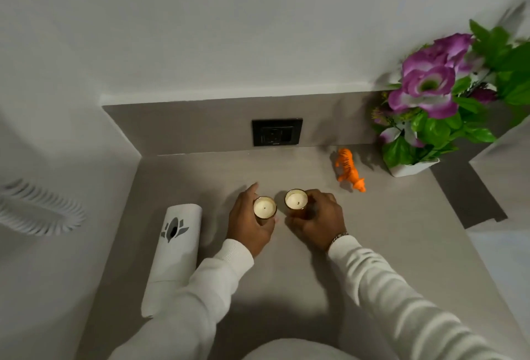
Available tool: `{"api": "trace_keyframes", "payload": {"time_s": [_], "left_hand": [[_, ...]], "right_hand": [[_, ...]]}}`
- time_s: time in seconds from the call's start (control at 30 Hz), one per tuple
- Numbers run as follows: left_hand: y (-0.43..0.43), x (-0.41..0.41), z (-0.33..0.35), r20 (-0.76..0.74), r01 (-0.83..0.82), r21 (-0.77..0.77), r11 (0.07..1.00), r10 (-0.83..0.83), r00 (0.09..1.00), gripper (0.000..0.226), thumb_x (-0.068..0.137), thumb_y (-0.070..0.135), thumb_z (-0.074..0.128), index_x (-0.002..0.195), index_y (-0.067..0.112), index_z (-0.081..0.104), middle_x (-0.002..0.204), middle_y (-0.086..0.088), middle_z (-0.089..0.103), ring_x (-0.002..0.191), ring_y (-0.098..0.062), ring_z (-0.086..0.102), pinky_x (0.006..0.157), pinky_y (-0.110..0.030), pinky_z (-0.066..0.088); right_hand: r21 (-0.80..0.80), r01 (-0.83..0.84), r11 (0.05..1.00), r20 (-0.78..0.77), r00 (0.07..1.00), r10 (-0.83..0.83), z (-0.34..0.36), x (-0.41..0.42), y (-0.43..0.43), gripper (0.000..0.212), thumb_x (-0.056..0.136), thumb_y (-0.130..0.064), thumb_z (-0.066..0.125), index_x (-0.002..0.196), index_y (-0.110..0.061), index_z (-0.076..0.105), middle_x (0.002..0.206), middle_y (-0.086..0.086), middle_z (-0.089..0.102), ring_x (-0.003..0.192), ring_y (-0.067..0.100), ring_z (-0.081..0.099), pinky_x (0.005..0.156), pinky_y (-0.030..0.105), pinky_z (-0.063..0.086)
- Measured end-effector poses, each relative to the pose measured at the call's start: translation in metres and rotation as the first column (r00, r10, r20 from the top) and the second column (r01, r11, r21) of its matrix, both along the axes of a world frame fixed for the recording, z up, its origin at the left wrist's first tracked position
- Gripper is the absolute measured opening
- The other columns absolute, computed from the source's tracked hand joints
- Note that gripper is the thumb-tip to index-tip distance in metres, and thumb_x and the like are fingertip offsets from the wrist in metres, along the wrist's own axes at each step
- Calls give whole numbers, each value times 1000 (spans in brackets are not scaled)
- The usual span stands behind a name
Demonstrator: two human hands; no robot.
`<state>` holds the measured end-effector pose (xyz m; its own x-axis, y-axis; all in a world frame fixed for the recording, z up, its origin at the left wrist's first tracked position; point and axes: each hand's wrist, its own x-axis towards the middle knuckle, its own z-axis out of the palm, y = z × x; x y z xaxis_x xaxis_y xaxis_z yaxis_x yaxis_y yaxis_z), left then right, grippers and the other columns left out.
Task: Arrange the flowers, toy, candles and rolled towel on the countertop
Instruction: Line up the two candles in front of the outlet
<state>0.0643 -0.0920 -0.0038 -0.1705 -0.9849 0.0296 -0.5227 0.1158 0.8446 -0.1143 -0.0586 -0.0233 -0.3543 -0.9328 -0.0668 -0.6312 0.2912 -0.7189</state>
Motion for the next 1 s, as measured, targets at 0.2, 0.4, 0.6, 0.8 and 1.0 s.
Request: {"api": "trace_keyframes", "payload": {"time_s": [0.2, 0.4, 0.6, 0.8, 1.0], "left_hand": [[10, -1, -8, -11, -32, -5, 999, 32, 999, 79, 66, 23, 82, 132, 28, 40, 115, 11, 51, 107, -13, 54, 91, -24, 46], [11, -13, -17, -118, -199, 78, 977, 208, 971, 57, 63, 8, 84, 115, 14, 62, 115, -5, 67, 102, -20, 64, 79, -13, 49], [-36, -32, -11, -95, -261, 109, 959, 272, 958, 56, 65, 12, 84, 116, 17, 62, 117, -4, 67, 99, -13, 60, 80, -12, 46], [-93, -44, -13, -59, -265, 128, 956, 274, 960, 56, 71, 16, 81, 121, 20, 57, 124, -4, 65, 109, -17, 60, 88, -19, 45], [-113, -45, -1, 9, -230, 103, 968, 230, 973, 52, 69, 17, 80, 116, 18, 59, 118, -10, 66, 105, -27, 64, 90, -30, 49]], "right_hand": [[-122, 102, 987, 41, 994, -98, -10, 11, 16, 67, 60, -39, 87, 121, -25, 61, 114, -5, 66, 111, 18, 52, 91, 26, 40], [-162, 185, 969, 74, 982, -175, -18, 14, 10, 56, 66, -43, 83, 116, -29, 63, 110, -3, 69, 104, 17, 57, 87, 27, 44], [-168, 210, 963, 97, 976, -196, -14, 1, -45, 55, 70, -31, 83, 121, -20, 64, 116, 6, 69, 110, 25, 58, 92, 27, 40], [-178, 219, 959, 100, 974, -204, -19, -6, -93, 56, 72, -30, 80, 124, -18, 61, 120, 8, 67, 112, 27, 58, 95, 29, 40], [-95, 169, 981, 99, 982, -159, -11, -13, -90, 75, 75, -30, 77, 141, -17, 45, 138, 10, 56, 129, 29, 48, 105, 33, 37]]}}
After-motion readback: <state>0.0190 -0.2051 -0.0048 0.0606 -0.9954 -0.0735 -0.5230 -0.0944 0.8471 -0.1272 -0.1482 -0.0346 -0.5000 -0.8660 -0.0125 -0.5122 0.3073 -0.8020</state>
